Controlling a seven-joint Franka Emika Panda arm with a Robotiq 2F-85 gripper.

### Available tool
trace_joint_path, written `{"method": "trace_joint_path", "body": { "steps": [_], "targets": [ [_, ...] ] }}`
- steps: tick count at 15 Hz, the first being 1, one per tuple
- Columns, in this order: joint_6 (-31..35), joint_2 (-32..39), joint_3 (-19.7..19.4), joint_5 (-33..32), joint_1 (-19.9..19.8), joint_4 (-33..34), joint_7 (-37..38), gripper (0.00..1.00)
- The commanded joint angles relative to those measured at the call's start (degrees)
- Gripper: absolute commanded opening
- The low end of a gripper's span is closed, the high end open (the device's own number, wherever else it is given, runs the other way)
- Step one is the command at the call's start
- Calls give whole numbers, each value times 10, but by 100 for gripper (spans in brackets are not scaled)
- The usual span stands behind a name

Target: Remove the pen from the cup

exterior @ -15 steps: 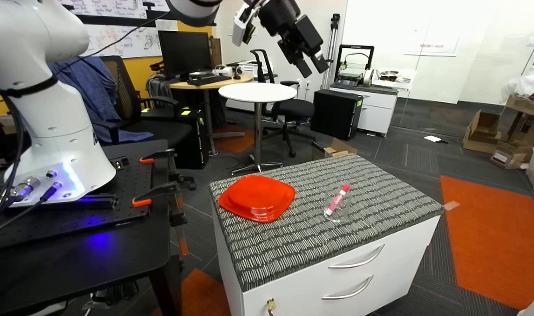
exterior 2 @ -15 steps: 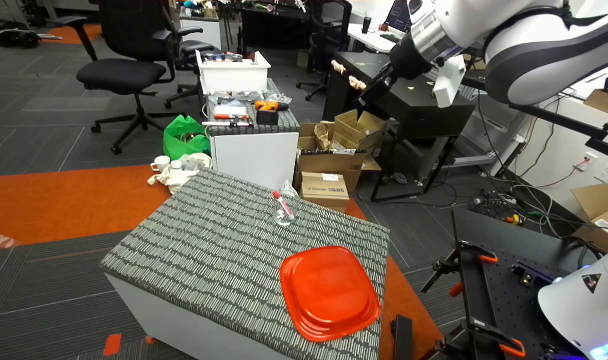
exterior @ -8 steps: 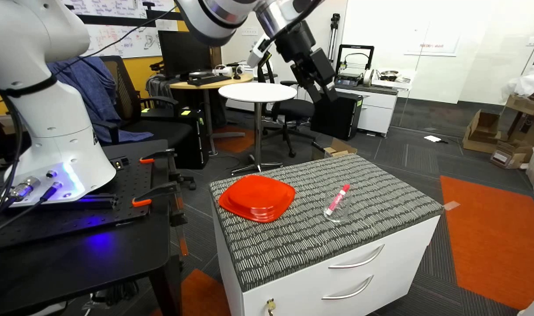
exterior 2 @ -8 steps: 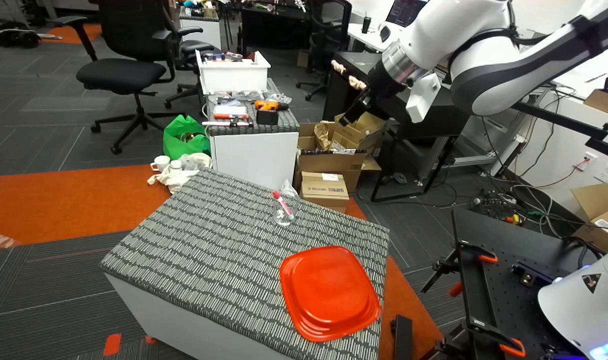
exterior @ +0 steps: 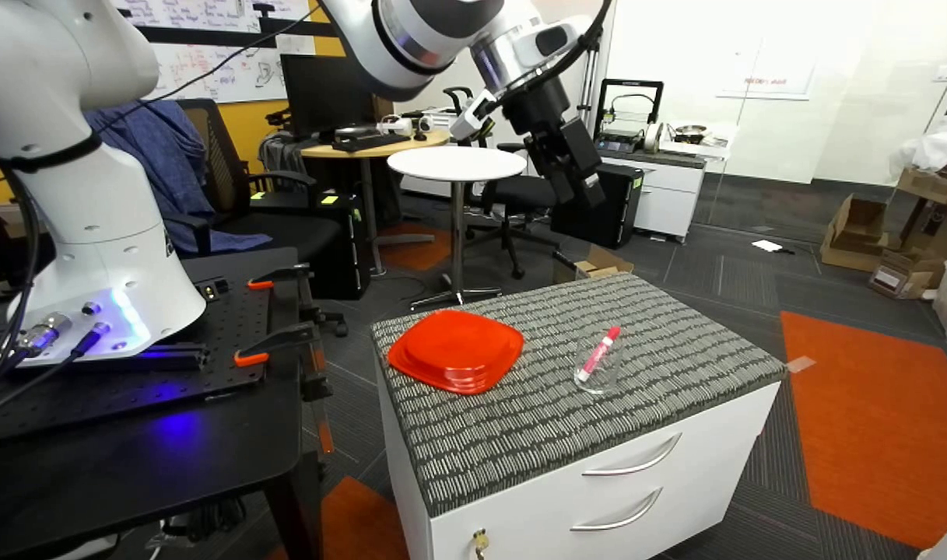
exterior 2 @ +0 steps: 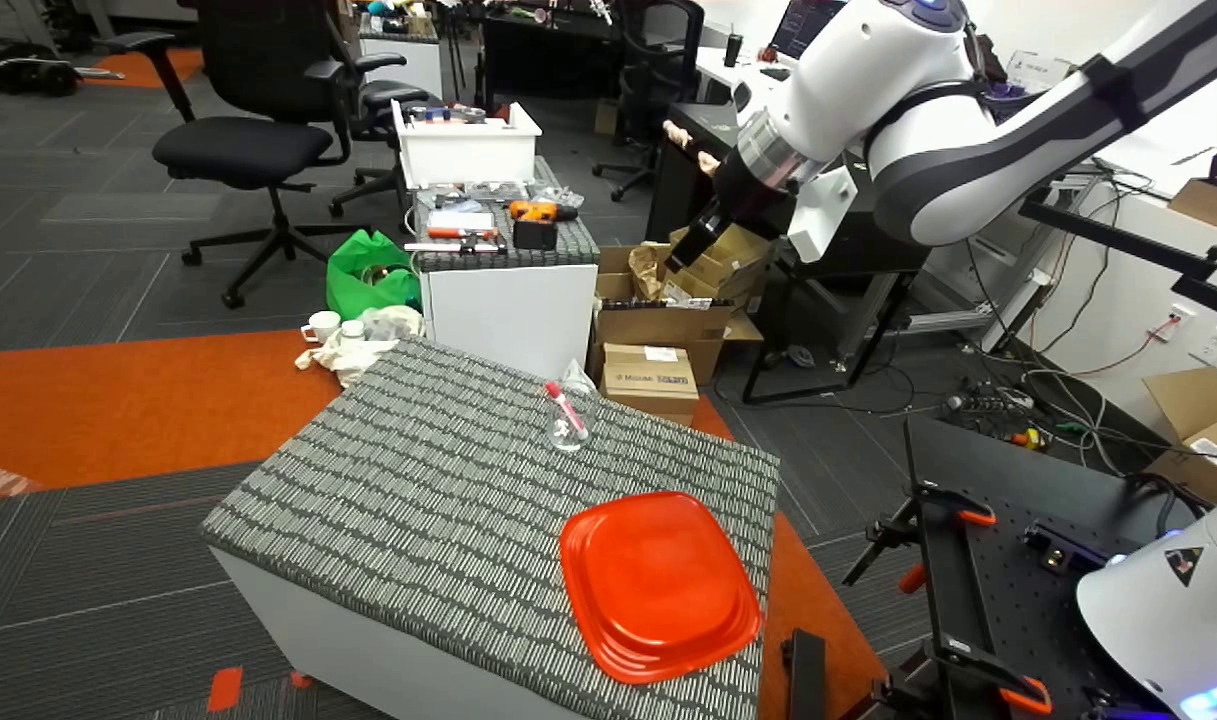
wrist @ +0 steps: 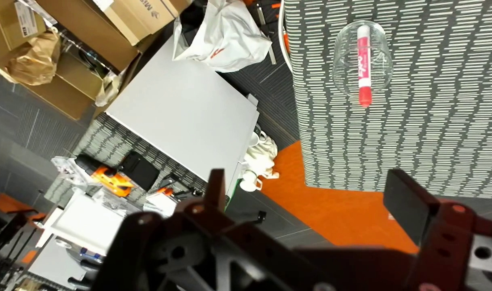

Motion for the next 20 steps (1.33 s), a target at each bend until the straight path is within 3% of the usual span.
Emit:
{"method": "trace_joint_path", "body": {
  "steps": [1, 5, 11, 16, 20],
  "targets": [
    [0, 0, 0, 0, 0, 0, 0, 100],
    [13, 11, -27, -126, 13, 25, 96, 100],
    [61, 85, -30, -308, 25, 95, 287, 100],
    [79, 175, -27, -368, 31, 157, 366, 100],
    [89, 237, -27, -387, 30, 200, 373, 100]
  ]
}}
